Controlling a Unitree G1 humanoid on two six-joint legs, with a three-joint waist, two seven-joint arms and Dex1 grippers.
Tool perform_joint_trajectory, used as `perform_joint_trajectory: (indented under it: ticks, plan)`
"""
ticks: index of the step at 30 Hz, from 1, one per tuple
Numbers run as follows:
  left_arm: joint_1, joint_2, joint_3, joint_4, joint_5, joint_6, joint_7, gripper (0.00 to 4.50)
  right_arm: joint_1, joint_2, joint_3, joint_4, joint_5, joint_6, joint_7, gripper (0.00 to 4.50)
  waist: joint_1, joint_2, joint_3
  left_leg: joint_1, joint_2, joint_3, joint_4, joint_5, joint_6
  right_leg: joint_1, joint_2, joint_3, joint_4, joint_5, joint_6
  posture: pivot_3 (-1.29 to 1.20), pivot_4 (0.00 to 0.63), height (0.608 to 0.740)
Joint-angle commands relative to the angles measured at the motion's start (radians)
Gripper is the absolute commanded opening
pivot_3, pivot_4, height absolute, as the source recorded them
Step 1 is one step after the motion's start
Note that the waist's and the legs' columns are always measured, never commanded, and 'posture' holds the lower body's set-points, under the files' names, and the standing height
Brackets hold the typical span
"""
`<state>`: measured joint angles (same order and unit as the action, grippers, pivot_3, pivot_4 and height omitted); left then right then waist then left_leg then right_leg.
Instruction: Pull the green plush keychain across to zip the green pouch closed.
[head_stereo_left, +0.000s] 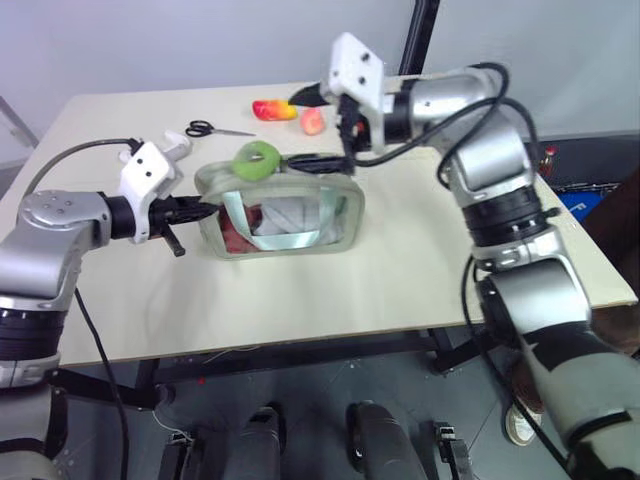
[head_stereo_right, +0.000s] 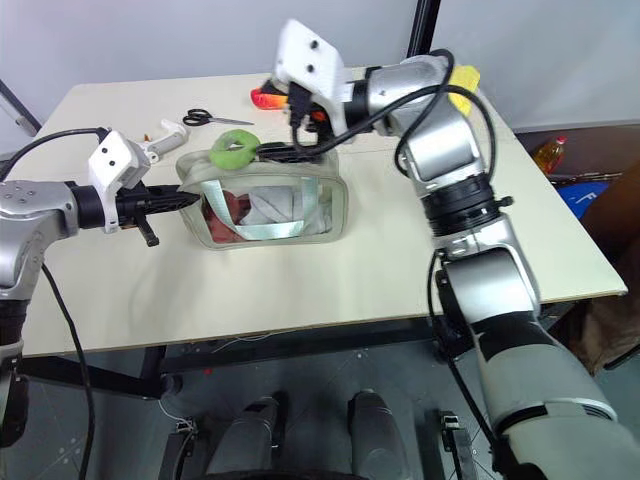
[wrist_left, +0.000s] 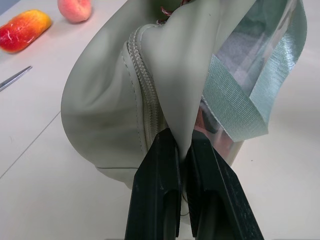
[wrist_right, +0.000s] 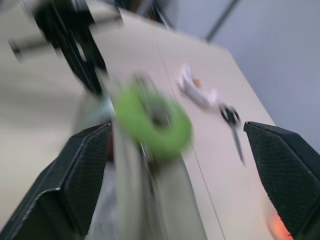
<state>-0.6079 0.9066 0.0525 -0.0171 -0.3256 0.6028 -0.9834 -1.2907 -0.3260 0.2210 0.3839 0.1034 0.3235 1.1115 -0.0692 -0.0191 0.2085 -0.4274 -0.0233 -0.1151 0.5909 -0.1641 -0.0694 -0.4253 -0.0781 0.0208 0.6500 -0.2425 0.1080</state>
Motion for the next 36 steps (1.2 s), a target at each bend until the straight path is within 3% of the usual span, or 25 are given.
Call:
perform_joint_trajectory:
  ticks: [1,9,10,13,19,27,36]
  plan:
    - [-0.025,0.011,0.011,-0.014,0.002,-0.003,-0.001,0.0,0.006,0.081,0.001,0.0,0.019,0.003,-0.053,4.49,0.0,0.0,0.0,0.0,0.0,0.0,0.0,0.0,0.0,0.0,0.0,0.0,0.0,0.0,0.0,0.0,0.15,0.74]
    - [-0.036,0.001,0.011,-0.02,-0.001,0.002,0.008,0.0,0.016,0.14,0.068,0.124,-0.053,-0.069,-0.065,4.49,0.001,0.0,0.0,0.0,0.0,0.0,0.001,0.0,0.0,0.0,0.0,0.0,0.0,0.0,0.0,0.0,0.15,0.74]
    - [-0.037,0.001,0.011,-0.021,-0.002,0.004,0.008,0.0,0.016,0.14,0.073,0.137,-0.062,-0.081,-0.07,4.25,0.001,0.0,0.0,0.0,0.0,0.0,0.001,0.0,0.0,0.0,0.0,0.0,0.0,0.0,0.0,0.0,0.15,0.74]
    - [-0.036,-0.001,0.01,-0.02,0.0,0.001,0.009,0.0,0.012,0.149,0.058,0.147,-0.054,-0.077,-0.076,3.14,0.0,0.0,0.0,0.0,0.0,0.0,0.0,0.0,0.0,0.0,0.0,0.0,0.0,0.0,0.0,0.0,0.15,0.74]
    - [-0.038,-0.014,0.01,-0.013,0.001,-0.007,0.01,0.0,0.018,0.132,0.057,0.152,-0.067,-0.097,-0.078,0.03,0.002,0.0,0.0,0.0,0.0,0.0,0.0,0.0,0.0,0.0,0.0,0.0,0.0,0.0,0.0,0.0,0.15,0.74]
    - [-0.038,-0.021,0.013,-0.022,-0.004,0.001,0.002,0.0,0.001,0.021,-0.033,0.018,0.001,0.052,-0.049,0.03,0.005,0.0,0.0,0.0,0.0,0.0,0.0,0.0,0.0,0.0,0.0,0.0,0.0,0.0,0.0,0.0,0.15,0.74]
    - [-0.028,-0.007,0.02,-0.009,-0.003,-0.007,-0.007,0.0,0.009,-0.189,-0.033,0.014,-0.098,-0.009,-0.102,0.03,0.003,0.0,0.0,0.0,0.0,0.0,0.0,0.0,0.0,0.0,0.0,0.0,0.0,0.0,0.0,0.0,0.15,0.74]
